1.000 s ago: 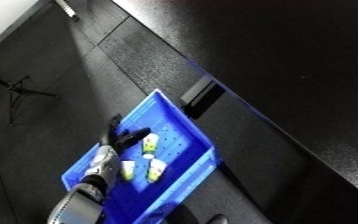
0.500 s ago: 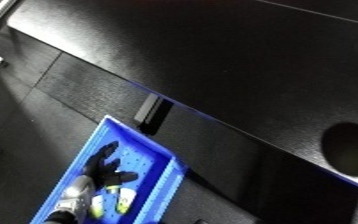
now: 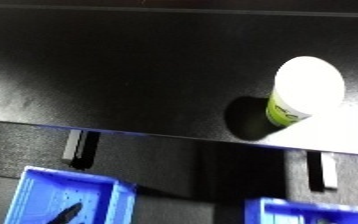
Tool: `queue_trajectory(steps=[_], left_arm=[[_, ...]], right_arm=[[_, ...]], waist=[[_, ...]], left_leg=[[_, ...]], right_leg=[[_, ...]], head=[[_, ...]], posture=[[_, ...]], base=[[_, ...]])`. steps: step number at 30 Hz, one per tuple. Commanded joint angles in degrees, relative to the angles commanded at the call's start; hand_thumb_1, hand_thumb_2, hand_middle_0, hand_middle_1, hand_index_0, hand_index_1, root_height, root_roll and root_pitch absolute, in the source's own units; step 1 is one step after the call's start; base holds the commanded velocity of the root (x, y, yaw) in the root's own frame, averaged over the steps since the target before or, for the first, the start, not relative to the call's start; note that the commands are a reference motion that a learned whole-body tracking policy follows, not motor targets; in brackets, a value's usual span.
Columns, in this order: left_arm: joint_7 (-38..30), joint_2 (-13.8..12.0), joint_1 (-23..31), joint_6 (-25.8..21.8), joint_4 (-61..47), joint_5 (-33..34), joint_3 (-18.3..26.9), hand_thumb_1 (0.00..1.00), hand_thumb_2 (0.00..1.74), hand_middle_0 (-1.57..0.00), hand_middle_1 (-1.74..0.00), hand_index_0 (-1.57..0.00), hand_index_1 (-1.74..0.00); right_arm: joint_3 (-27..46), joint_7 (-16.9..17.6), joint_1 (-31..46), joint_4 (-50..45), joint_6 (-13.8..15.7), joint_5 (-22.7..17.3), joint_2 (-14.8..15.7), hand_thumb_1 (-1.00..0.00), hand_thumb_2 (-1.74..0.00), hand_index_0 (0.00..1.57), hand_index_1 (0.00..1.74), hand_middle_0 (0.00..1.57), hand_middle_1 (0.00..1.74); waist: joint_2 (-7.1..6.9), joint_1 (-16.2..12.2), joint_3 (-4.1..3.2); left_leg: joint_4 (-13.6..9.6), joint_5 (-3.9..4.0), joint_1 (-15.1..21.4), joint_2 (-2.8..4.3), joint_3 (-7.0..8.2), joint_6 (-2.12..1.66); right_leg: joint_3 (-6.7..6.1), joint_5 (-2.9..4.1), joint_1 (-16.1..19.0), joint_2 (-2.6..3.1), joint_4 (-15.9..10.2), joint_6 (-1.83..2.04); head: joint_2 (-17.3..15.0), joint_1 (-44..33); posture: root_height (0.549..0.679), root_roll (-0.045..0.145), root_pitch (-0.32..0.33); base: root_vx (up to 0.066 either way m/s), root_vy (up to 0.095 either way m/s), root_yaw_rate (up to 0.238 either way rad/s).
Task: Pick up the object and place it into the box
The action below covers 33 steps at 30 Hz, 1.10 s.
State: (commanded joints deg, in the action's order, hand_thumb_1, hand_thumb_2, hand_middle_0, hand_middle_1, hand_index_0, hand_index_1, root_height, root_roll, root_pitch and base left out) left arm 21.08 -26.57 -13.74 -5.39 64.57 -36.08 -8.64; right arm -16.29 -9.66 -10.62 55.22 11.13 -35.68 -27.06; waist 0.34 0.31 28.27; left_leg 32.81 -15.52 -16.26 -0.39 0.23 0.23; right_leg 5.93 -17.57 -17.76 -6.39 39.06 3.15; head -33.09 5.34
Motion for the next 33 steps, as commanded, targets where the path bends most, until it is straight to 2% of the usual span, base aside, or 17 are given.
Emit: queue_trajectory(steps=[4, 8, 10, 13, 15, 21, 23, 25, 28, 30, 33], left_arm=[[-1.59, -0.47, 1.94, 0.21, -3.84, -1.27, -0.08, 0.00, 0.00, 0.00, 0.00, 0.00, 0.00], [-4.52, -0.23, 2.97, 0.75, -3.95, -0.80, 0.45, 0.00, 0.00, 0.00, 0.00, 0.00, 0.00], [-5.56, 0.10, 3.33, 0.54, -2.98, -0.27, 0.71, 0.00, 0.00, 0.00, 0.00, 0.00, 0.00], [-5.74, 0.56, 4.08, -0.18, -1.84, 0.70, 1.21, 0.00, 0.00, 0.00, 0.00, 0.00, 0.00], [-5.38, 0.59, 4.86, -0.42, -2.07, 1.33, 1.61, 0.00, 0.00, 0.00, 0.00, 0.00, 0.00], [-5.06, -1.02, 6.77, 0.38, -4.93, 1.85, 2.24, 0.00, 0.00, 0.00, 0.00, 0.00, 0.00], [-5.08, -1.41, 7.13, 0.14, -4.57, 1.41, 2.09, 0.00, 0.00, 0.00, 0.00, 0.00, 0.00], [-4.97, -1.60, 7.35, -0.40, -3.44, 0.95, 1.95, 0.00, 0.00, 0.00, 0.00, 0.00, 0.00], [-4.31, -1.71, 7.61, -1.58, -0.97, 0.44, 1.86, 0.00, 0.00, 0.00, 0.00, 0.00, 0.00], [-3.69, -1.58, 7.70, -2.52, 0.88, 0.26, 1.99, 0.00, 0.00, 0.00, 0.00, 0.00, 0.00], [-3.18, -0.99, 7.74, -3.67, 2.81, 0.26, 2.26, 0.00, 0.00, 0.00, 0.00, 0.00, 0.00]], right_arm=[[-0.26, 1.35, 1.09, -7.72, 0.67, 2.91, -2.31, 0.00, 0.00, 0.00, 0.00, 0.00, 0.00], [-0.14, 1.53, 2.40, -12.39, 1.14, 5.54, -3.82, 0.00, 0.00, 0.00, 0.00, 0.00, 0.00], [-0.24, 0.97, 2.72, -13.54, 1.32, 6.83, -4.45, 0.00, 0.00, 0.00, 0.00, 0.00, 0.00], [-0.47, -1.97, 3.22, -15.67, 0.16, 8.01, -5.46, 0.00, 0.00, 0.00, 0.00, 0.00, 0.00], [-0.78, -6.10, 3.87, -18.87, -2.60, 7.65, -6.41, 0.00, 0.00, 0.00, 0.00, 0.00, 0.00], [-0.60, -21.79, 7.30, -34.06, -15.66, 0.72, -10.43, 0.00, 0.00, 0.00, 0.00, 0.00, 0.00], [0.23, -26.72, 8.28, -38.38, -18.38, -2.08, -11.96, 0.00, 0.00, 0.00, 0.00, 0.00, 0.00], [1.41, -30.96, 8.90, -42.10, -19.84, -5.07, -13.24, 0.00, 0.00, 0.00, 0.00, 0.00, 0.00], [3.79, -35.41, 9.18, -47.60, -20.70, -10.34, -14.41, 0.00, 0.00, 0.00, 0.00, 0.00, 0.00], [5.51, -37.45, 8.97, -50.86, -20.50, -13.72, -14.83, 0.00, 0.00, 0.00, 0.00, 0.00, 0.00], [8.23, -38.76, 8.33, -55.03, -19.39, -17.78, -14.90, 0.00, 0.00, 0.00, 0.00, 0.00, 0.00]], waist=[[0.03, -1.15, 0.02], [-0.19, -2.38, -0.21], [-0.34, -2.90, -0.43], [-0.50, -3.46, -0.70], [-0.65, -3.70, -0.78], [-1.62, -4.38, -0.85], [-1.93, -4.69, -0.97], [-2.18, -5.02, -1.21], [-2.46, -5.47, -1.78], [-2.61, -5.74, -2.23], [-2.74, -6.08, -2.87]], left_leg=[[0.60, -0.53, -0.09, 0.26, 0.55, 0.17], [1.61, -1.32, -0.19, 0.48, 1.07, 0.44], [2.18, -1.80, -0.02, 0.62, 1.28, 0.52], [3.01, -2.52, 0.30, 0.83, 1.55, 0.57], [3.47, -2.89, 0.38, 0.93, 1.74, 0.53], [3.51, -3.16, 0.51, 1.38, 2.28, 0.28], [3.41, -3.15, 0.50, 1.61, 2.46, 0.15], [3.29, -3.15, 0.55, 1.86, 2.66, -0.01], [3.30, -3.30, 0.53, 2.18, 3.02, -0.27], [3.44, -3.48, 0.41, 2.38, 3.27, -0.43], [3.71, -3.75, 0.22, 2.61, 3.61, -0.65]], right_leg=[[-0.86, 0.57, -0.70, 0.40, -0.25, 0.14], [-1.58, 0.49, -1.15, 0.88, 0.10, 0.00], [-1.78, 0.31, -1.06, 0.98, 0.31, -0.15], [-1.95, -0.12, -0.77, 1.04, 0.64, -0.41], [-1.96, -0.41, -0.68, 1.05, 0.91, -0.56], [-1.81, -1.01, -0.77, 1.10, 1.41, -0.70], [-1.82, -1.19, -0.88, 1.16, 1.53, -0.73], [-1.85, -1.35, -0.94, 1.21, 1.57, -0.72], [-1.91, -1.60, -1.04, 1.26, 1.61, -0.65], [-1.93, -1.80, -1.17, 1.28, 1.71, -0.61], [-1.93, -2.04, -1.31, 1.29, 1.82, -0.56]], head=[[-2.44, 3.64], [-6.66, 6.55], [-7.67, 7.30], [-8.37, 8.23], [-8.81, 8.59], [-9.37, 7.61], [-9.74, 6.98], [-10.02, 6.43], [-10.28, 5.65], [-10.20, 5.22], [-9.94, 4.54]], posture=[[0.644, 0.019, -0.043], [0.643, 0.021, -0.039], [0.643, 0.022, -0.041], [0.643, 0.025, -0.045], [0.643, 0.026, -0.046], [0.642, 0.028, -0.044], [0.642, 0.028, -0.042], [0.642, 0.027, -0.041], [0.641, 0.028, -0.038], [0.641, 0.028, -0.036], [0.641, 0.029, -0.033]], base=[[-0.013, 0.001, -0.167], [-0.006, 0.008, -0.190], [0.033, 0.010, -0.175], [0.046, 0.003, -0.135], [0.027, -0.010, -0.097], [0.007, -0.026, -0.068], [0.009, -0.014, -0.081], [0.019, -0.005, -0.086], [0.028, 0.001, -0.081], [0.029, 0.003, -0.072], [0.026, 0.003, -0.044]])
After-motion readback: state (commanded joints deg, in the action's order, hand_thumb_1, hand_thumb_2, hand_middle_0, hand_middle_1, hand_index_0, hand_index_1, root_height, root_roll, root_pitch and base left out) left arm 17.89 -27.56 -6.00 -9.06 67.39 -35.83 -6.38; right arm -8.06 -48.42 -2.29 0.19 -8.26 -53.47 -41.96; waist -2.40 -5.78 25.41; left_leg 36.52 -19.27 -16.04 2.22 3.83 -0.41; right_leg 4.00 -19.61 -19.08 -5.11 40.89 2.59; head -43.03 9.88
